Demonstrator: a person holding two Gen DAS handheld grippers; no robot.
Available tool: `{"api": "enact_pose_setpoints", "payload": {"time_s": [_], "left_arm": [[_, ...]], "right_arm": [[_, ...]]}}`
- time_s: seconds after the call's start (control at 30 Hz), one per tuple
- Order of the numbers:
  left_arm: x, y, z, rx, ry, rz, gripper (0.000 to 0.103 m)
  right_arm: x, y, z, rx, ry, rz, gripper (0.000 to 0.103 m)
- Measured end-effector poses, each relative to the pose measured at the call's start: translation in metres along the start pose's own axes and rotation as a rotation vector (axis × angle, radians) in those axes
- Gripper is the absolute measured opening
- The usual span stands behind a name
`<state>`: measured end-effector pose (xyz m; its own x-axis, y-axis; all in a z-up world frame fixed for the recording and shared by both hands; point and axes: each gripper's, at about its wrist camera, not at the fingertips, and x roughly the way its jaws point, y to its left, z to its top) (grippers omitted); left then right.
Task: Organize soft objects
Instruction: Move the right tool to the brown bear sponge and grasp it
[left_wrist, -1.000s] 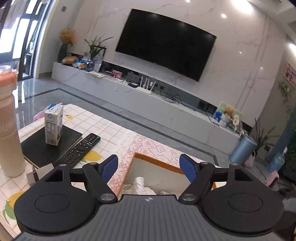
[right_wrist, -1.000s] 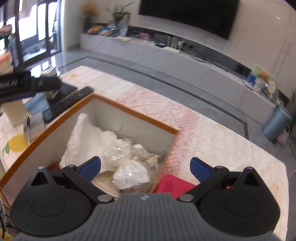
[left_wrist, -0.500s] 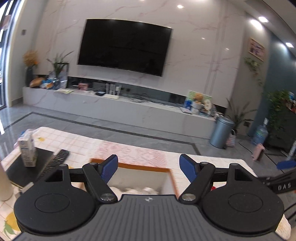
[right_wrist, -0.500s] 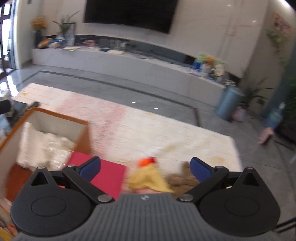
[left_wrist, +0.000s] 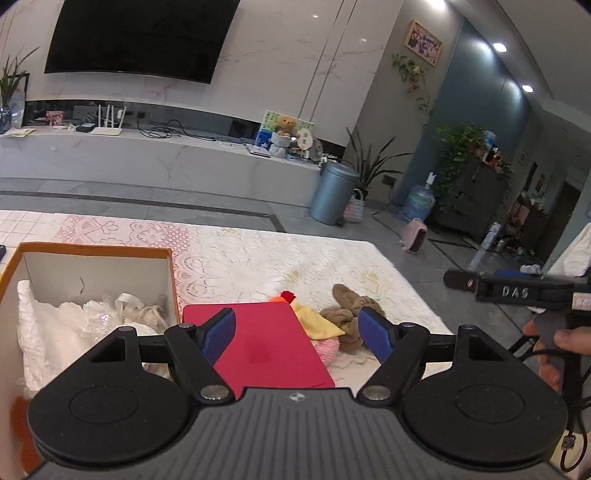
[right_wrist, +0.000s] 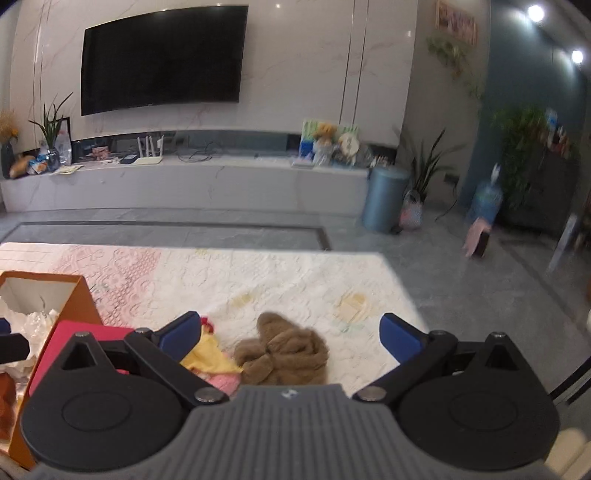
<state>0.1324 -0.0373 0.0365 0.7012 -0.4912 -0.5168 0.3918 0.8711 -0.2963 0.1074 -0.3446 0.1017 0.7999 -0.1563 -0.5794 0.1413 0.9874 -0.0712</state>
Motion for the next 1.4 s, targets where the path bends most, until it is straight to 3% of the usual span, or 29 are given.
{"api": "enact_pose_setpoints", "payload": {"time_s": [0.27,0.37,0.5,0.67,0.8,0.9,1.07,1.2,1.33,1.4], "left_arm": [[0.032,-0.017,-0.005,0.054,0.082,0.098,0.089],[0.043,-0.025,-0.003,0.109,0.087,0.126,0.089],[0.051,-0.028,-0.004,0.108,0.091,0.167,0.089],[0.056,-0.027,-0.014,0.142,0.110,0.134,0.089],[0.060,-0.026,-0.020,0.134,0.127,0.087,0.089],[0.062,-0.027,-0.021,0.144,0.132,0.089,0.089],[0.066,-0.023,-0.023,0.148,0.140,0.103,0.089],[0.064,-0.022,-0.024,0.160,0.133,0.122,0.089],[0.058,-0.023,-0.022,0.153,0.122,0.132,0.089],[0.055,-0.022,-0.020,0.142,0.114,0.126,0.089]], "right_arm": [[0.082,-0.008,-0.027,-0.066,0.086,-0.015,0.100],[0.108,-0.008,-0.039,-0.253,0.107,0.005,0.101],[0.138,-0.001,-0.058,-0.589,0.131,0.059,0.101],[0.163,-0.001,-0.085,-0.971,0.073,0.261,0.100],[0.192,0.000,-0.095,-1.131,0.078,0.305,0.100],[0.215,-0.001,-0.089,-1.115,0.098,0.297,0.100],[0.240,-0.005,-0.073,-0.976,0.078,0.345,0.101],[0.260,-0.012,-0.059,-0.802,0.181,0.395,0.101],[0.270,-0.021,-0.054,-0.603,0.306,0.390,0.100],[0.264,-0.023,-0.059,-0.565,0.309,0.389,0.092]]}}
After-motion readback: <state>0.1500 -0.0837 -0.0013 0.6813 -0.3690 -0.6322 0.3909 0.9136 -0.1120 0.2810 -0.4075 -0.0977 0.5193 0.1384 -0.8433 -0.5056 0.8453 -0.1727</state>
